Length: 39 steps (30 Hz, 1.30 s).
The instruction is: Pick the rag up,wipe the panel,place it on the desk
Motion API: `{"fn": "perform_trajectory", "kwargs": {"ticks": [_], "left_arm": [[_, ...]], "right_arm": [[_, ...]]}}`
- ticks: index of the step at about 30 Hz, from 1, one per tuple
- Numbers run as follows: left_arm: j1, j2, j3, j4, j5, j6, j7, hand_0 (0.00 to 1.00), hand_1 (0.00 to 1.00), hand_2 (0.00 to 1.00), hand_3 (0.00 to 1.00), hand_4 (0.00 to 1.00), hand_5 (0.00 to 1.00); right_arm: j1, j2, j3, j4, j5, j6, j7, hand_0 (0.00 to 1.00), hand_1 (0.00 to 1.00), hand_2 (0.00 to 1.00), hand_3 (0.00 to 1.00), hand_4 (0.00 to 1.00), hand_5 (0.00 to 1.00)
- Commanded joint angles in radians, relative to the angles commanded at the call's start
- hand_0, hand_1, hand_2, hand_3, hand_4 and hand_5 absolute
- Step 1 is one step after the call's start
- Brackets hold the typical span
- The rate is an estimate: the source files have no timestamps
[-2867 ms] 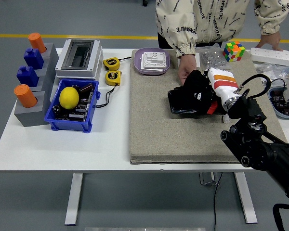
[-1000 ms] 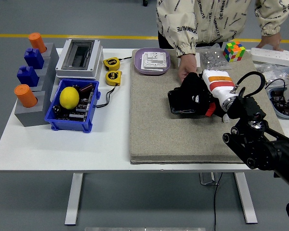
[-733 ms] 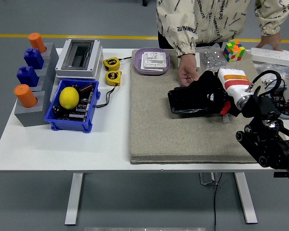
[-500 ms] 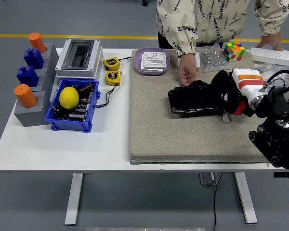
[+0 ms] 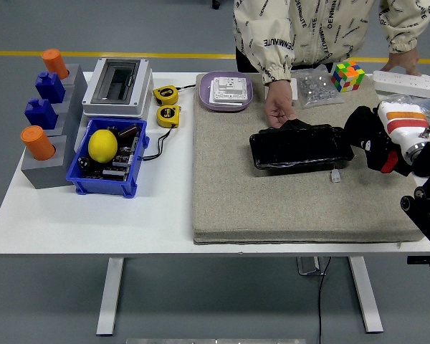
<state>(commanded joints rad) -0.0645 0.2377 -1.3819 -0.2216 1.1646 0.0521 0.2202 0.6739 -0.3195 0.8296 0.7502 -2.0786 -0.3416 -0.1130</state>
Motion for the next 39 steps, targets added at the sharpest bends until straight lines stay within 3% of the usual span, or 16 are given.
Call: {"fn": "perform_trajectory", "kwargs": {"ticks": [15,27,39], "left_arm": [[0.0,-0.001,0.004,0.001,-0.002,0.0,0.0,0.635,0.658,0.685,0.572,0.613,0.507],[0.004,0.003,0.014,0.001,-0.006,0.0,0.0,0.635,0.658,0.685,0.572,0.612,0.506],[0.006,0.007,0.025,0.0,-0.008,0.0,0.0,0.635,0.658,0.685,0.572,0.612,0.506]], "right_arm": [[0.003,0.043,-0.013,0.021,0.031,-0.001,0.004,0.194,0.281,0.329,0.33,0.886,0.053],[0.002,0.11,-0.005,0.019,0.028,-0.003,0.003,0.195,0.281,0.329,0.329,0.886,0.051],[0.033,0.192,-0.065,0.03,0.036,-0.002,0.001,0.196,0.282,0.328,0.329,0.887,0.055]]}}
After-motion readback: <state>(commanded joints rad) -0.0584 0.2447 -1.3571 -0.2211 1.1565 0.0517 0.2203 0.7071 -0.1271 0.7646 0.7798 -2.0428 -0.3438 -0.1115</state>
